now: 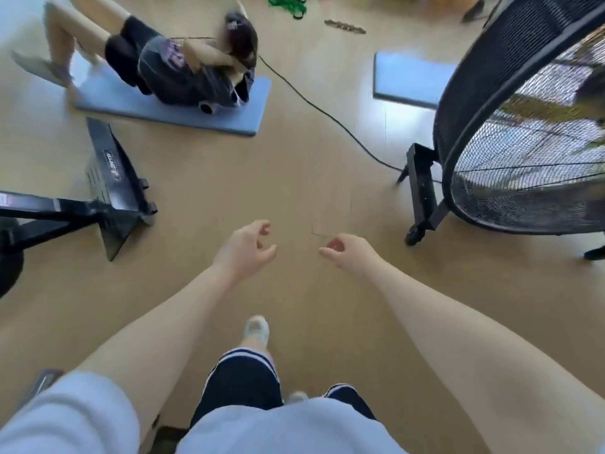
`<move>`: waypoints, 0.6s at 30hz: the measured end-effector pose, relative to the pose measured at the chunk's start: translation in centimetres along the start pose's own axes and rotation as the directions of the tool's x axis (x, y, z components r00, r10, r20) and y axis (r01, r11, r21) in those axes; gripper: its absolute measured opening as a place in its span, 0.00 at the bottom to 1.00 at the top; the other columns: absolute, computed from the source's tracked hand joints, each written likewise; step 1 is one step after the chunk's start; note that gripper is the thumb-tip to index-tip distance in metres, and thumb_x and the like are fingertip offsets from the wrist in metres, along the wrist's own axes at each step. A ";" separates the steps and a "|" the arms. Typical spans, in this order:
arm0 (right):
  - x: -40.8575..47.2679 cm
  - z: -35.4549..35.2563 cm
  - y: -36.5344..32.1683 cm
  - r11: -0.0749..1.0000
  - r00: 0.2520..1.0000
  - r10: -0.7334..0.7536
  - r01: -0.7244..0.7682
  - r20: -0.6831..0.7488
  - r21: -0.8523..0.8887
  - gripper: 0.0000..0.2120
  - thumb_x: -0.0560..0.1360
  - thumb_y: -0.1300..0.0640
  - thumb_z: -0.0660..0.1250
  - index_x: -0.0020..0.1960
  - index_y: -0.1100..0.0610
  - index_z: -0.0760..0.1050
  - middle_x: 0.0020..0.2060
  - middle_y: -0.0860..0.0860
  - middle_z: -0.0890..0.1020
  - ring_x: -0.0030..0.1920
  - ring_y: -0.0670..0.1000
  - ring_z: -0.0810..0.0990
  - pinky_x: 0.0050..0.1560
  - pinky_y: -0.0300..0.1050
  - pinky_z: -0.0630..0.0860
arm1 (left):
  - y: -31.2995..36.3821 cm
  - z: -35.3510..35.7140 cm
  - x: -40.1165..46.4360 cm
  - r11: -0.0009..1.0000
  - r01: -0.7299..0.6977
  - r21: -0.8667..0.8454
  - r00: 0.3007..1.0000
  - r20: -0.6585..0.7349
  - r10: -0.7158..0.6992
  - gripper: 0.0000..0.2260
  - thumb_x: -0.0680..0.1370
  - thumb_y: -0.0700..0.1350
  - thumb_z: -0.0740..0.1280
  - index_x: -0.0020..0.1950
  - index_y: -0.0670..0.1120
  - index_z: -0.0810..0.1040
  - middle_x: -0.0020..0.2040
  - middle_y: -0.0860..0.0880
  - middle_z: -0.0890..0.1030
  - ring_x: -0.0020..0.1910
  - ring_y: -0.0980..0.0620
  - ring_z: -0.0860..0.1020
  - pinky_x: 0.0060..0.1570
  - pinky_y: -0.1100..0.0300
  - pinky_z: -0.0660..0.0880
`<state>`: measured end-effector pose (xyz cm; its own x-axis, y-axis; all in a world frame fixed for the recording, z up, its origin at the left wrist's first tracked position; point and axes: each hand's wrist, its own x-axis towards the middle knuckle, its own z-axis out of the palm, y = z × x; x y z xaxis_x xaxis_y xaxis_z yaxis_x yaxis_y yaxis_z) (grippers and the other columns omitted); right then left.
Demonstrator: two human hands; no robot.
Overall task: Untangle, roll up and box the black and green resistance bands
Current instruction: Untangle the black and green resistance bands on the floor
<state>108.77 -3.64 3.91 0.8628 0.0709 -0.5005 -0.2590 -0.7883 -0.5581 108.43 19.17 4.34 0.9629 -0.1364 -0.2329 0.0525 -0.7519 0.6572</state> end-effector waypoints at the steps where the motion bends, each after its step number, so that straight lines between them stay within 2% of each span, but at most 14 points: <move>1: 2.6 -0.6 -1.0 1.000 1.000 -0.007 0.007 0.001 0.002 0.16 0.74 0.43 0.65 0.54 0.55 0.75 0.49 0.49 0.79 0.40 0.49 0.77 0.42 0.41 0.71 | -0.3 -0.9 2.9 1.000 -0.002 0.000 1.000 -0.006 0.002 0.22 0.74 0.45 0.68 0.66 0.44 0.70 0.58 0.49 0.78 0.48 0.49 0.78 0.54 0.56 0.74; 6: 14.7 -5.0 -5.3 0.990 0.994 0.048 -0.034 -0.101 0.134 0.20 0.74 0.44 0.66 0.59 0.55 0.74 0.49 0.49 0.79 0.44 0.49 0.77 0.45 0.42 0.73 | 0.5 -5.2 18.9 0.992 -0.111 0.058 0.993 0.035 0.110 0.22 0.74 0.45 0.68 0.66 0.44 0.70 0.58 0.49 0.78 0.49 0.49 0.78 0.53 0.56 0.73; 12: 25.1 -14.4 -8.2 0.943 0.948 0.206 -0.126 -0.242 0.309 0.20 0.74 0.44 0.65 0.59 0.56 0.73 0.53 0.51 0.79 0.49 0.52 0.79 0.53 0.50 0.76 | 7.5 -9.0 36.6 0.941 -0.323 0.102 0.939 0.162 0.305 0.22 0.74 0.46 0.67 0.67 0.45 0.69 0.58 0.50 0.78 0.49 0.49 0.78 0.53 0.57 0.73; 18: 33.0 -23.7 -5.9 0.911 0.886 0.334 -0.215 -0.323 0.352 0.21 0.74 0.43 0.65 0.61 0.56 0.72 0.54 0.51 0.78 0.50 0.51 0.77 0.48 0.44 0.74 | 14.5 -9.2 50.9 0.908 -0.416 0.042 0.895 0.196 0.401 0.22 0.74 0.46 0.67 0.67 0.45 0.69 0.58 0.49 0.78 0.50 0.49 0.78 0.53 0.55 0.74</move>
<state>149.07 -11.18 6.33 0.8178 -0.3977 -0.4159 -0.5743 -0.5178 -0.6341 160.64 7.25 8.64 0.8310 -0.5497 -0.0851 -0.3642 -0.6533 0.6637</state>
